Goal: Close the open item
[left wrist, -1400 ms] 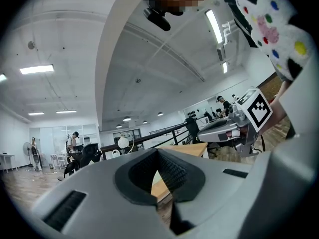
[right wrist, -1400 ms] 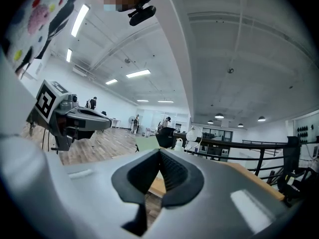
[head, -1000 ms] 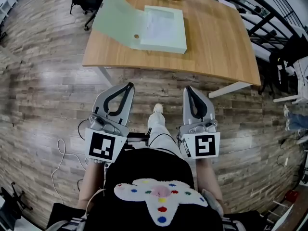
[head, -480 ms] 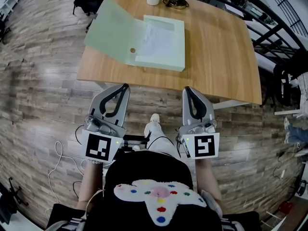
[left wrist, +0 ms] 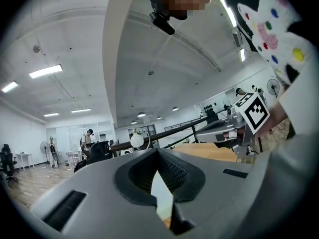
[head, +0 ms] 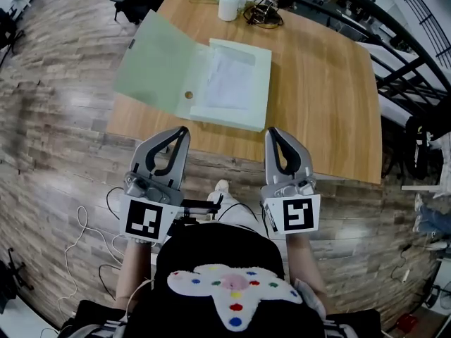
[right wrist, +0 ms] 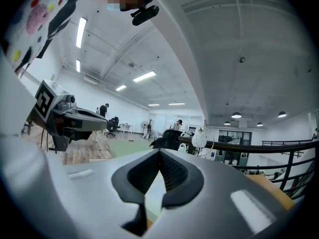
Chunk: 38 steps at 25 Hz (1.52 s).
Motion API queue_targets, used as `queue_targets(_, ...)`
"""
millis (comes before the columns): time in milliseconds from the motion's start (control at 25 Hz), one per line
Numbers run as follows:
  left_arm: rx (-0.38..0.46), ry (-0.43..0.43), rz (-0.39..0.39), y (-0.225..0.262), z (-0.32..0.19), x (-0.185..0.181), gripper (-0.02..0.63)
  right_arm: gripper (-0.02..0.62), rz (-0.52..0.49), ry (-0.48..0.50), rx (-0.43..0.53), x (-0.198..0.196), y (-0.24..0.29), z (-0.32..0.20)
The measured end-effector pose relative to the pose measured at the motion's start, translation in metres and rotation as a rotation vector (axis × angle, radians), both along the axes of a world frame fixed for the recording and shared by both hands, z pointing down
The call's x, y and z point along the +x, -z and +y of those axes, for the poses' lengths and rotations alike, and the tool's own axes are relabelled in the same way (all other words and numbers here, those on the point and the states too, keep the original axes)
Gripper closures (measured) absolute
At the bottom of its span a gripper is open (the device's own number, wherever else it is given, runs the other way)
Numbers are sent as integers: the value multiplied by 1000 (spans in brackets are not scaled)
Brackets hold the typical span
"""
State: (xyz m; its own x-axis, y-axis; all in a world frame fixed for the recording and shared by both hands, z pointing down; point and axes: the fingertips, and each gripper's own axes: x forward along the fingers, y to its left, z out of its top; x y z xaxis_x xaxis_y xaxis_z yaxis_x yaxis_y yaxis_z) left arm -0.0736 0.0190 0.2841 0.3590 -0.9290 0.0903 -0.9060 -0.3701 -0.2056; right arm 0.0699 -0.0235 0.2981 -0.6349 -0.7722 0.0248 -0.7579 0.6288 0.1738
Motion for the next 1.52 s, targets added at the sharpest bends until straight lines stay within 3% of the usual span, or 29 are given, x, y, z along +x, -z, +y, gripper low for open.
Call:
queue_targets(320,5,35,1,5,-38,18,600,588,-15,52,-5,10,-1,-39)
queue_targets(600,6,74,6,13,-43,21,600,588,-37,80,-8,13,5,-44)
queue_targets(1120,-26,127,46,2,-54,9,598,588,-52,105,-13,9,9,-54)
queue_targets(1520,-64,150,111,-10,-64,-16,598,588,-5,137,-38,-13,-1,-64)
